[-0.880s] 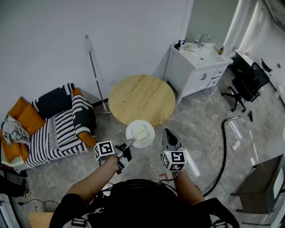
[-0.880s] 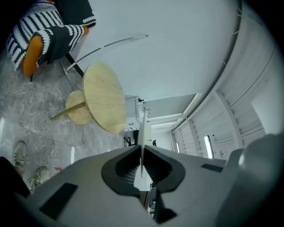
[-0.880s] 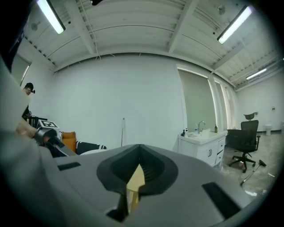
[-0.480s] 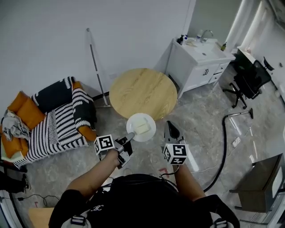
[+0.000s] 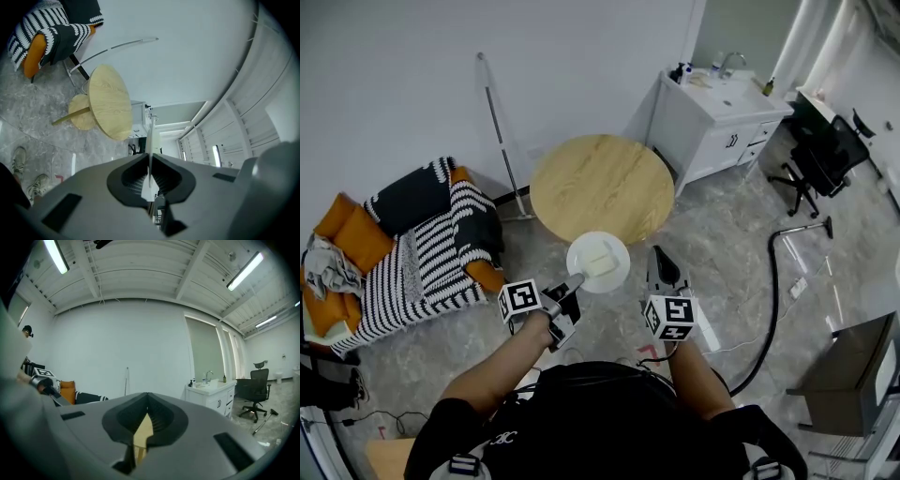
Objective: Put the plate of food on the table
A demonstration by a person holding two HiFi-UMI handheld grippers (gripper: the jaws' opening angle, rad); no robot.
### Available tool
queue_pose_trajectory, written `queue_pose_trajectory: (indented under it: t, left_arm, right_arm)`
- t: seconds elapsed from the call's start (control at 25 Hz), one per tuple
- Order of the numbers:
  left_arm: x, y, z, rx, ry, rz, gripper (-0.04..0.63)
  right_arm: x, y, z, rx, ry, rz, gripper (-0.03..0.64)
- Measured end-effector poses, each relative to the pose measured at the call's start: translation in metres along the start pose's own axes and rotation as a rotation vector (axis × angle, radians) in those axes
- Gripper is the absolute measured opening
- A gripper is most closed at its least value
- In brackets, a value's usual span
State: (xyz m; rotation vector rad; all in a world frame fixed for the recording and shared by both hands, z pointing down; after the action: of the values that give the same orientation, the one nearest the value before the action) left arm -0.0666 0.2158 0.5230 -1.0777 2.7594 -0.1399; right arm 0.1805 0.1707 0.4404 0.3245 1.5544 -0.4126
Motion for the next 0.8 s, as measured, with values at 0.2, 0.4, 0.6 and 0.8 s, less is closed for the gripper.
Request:
queue_pose_trajectory:
  t: [0.2, 0.4, 0.6, 0.8]
  left_arm:
    - [0.007, 0.008, -0.003, -0.008, 0.002, 0.0, 0.02]
    - [0.022, 0.015, -0.007, -0.016, 0.006, -0.004, 0.021]
    - [0.061, 0.019, -0.019, -0.023, 0.012, -0.023, 0.021]
    - [0.069, 0.019, -0.021, -0.038, 0.0, -0.051, 0.021]
  right_arm:
    - [0.001, -0.005, -0.011, -0.01, 0.017, -0.005, 0.008]
    - [0.0, -0.015, -0.023, -0.02, 0.026, -0.014, 0.008]
    - [-0.002, -0.046, -0.046, -0.037, 0.034, -0.03, 0.008]
    - [-0.003, -0.044, -0.054, -0.066, 0.038, -0.027, 0.008]
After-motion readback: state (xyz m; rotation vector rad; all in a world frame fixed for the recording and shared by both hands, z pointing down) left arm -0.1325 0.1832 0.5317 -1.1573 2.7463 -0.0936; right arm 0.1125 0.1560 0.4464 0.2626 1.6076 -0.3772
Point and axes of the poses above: the fingertips, and each gripper's own axes: y backward along the fingers, z to its right, x out of its top, the point moved 8 cm from there along y, backward along the fingers, and after that the axes turned 1 degree about x, right-handed, at the moved point
